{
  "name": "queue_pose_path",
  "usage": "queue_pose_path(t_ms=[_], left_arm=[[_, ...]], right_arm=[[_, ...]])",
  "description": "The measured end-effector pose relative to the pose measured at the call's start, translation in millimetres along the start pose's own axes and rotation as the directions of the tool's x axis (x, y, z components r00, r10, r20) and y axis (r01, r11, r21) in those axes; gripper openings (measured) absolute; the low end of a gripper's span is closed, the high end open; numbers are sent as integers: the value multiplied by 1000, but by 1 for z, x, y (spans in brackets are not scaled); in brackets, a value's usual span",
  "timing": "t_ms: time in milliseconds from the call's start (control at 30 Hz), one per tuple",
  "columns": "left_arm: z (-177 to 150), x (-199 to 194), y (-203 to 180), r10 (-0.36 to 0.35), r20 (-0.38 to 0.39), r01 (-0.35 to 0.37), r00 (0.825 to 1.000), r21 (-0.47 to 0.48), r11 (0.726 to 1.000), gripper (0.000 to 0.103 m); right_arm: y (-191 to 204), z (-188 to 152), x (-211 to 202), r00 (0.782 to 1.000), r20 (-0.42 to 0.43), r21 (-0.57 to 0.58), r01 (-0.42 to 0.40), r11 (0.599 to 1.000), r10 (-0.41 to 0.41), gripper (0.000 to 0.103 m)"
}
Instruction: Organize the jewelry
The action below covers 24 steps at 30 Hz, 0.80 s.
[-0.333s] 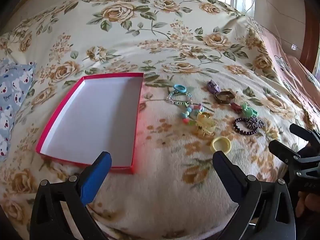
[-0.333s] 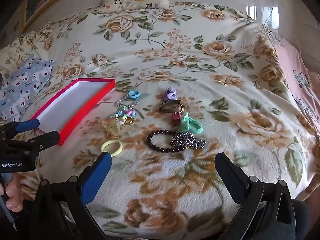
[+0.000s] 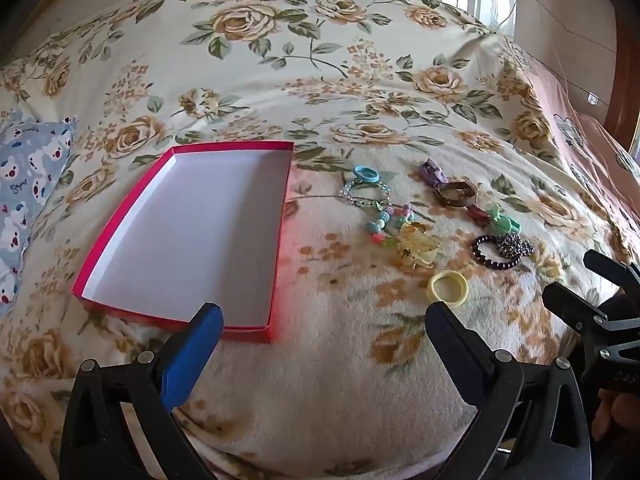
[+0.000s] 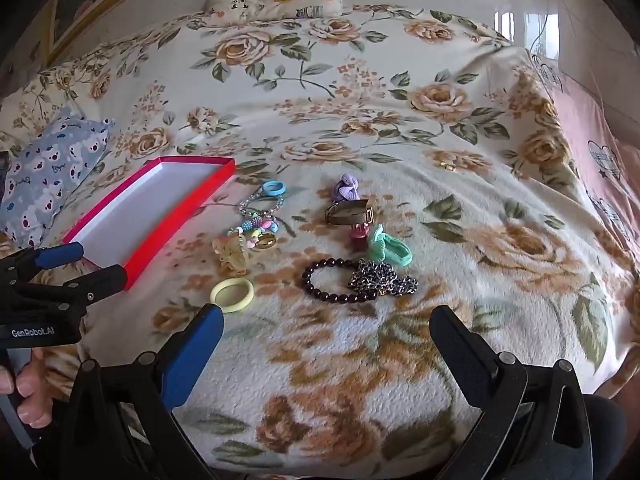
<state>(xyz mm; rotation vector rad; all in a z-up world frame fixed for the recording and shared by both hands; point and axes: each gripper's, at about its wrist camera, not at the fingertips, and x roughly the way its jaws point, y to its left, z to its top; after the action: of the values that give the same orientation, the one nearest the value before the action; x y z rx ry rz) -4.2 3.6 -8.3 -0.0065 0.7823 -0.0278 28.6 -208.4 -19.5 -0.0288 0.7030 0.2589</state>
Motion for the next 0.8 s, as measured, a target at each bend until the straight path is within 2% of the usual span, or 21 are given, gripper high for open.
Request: queue_pose_path(t_ms=[800], left_arm=[[4,0,-1,15,-7,-15,1000,3,1000,102]], right_arm=[[-2,6,-7,1000,16,13,-20,1000,20,103]])
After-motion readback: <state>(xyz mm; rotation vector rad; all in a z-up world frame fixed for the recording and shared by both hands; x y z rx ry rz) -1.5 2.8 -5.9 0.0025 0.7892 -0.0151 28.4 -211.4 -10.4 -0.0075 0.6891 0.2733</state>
